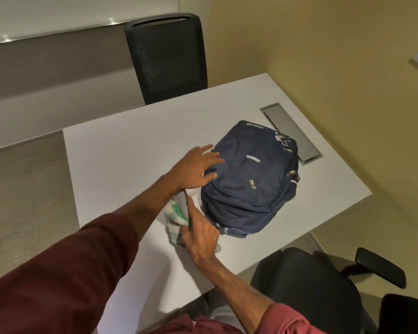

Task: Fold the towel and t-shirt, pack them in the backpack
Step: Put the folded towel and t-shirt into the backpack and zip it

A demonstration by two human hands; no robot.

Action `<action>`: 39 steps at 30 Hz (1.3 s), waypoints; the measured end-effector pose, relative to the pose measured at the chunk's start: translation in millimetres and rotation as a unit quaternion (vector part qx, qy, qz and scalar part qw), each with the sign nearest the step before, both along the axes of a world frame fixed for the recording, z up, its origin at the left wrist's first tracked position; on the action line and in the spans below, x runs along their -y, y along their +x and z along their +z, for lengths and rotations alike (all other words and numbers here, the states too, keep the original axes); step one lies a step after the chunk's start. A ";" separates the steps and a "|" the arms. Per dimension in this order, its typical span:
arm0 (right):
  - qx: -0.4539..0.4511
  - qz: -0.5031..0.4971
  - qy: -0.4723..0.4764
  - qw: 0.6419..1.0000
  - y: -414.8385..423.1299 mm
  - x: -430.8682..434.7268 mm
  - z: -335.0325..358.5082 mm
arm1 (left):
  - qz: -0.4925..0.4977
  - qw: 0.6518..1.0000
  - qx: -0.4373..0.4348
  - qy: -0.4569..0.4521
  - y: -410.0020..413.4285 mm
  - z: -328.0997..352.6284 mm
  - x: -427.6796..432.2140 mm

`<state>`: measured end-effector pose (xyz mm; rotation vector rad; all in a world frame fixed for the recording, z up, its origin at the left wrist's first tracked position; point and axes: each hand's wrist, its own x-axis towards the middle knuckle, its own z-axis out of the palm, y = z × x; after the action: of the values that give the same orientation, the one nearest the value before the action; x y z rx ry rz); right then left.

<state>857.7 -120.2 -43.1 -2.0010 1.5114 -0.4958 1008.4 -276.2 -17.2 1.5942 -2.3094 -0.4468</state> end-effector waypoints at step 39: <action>-0.061 0.008 0.075 0.995 -75.7 5.5 -9.7 | -0.186 0.934 0.301 -0.057 -77.8 -62.1 24.7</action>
<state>781.9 -125.7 -52.8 -1.9546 1.5549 -0.2486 930.5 -300.9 -79.3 1.3666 -3.0457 0.1328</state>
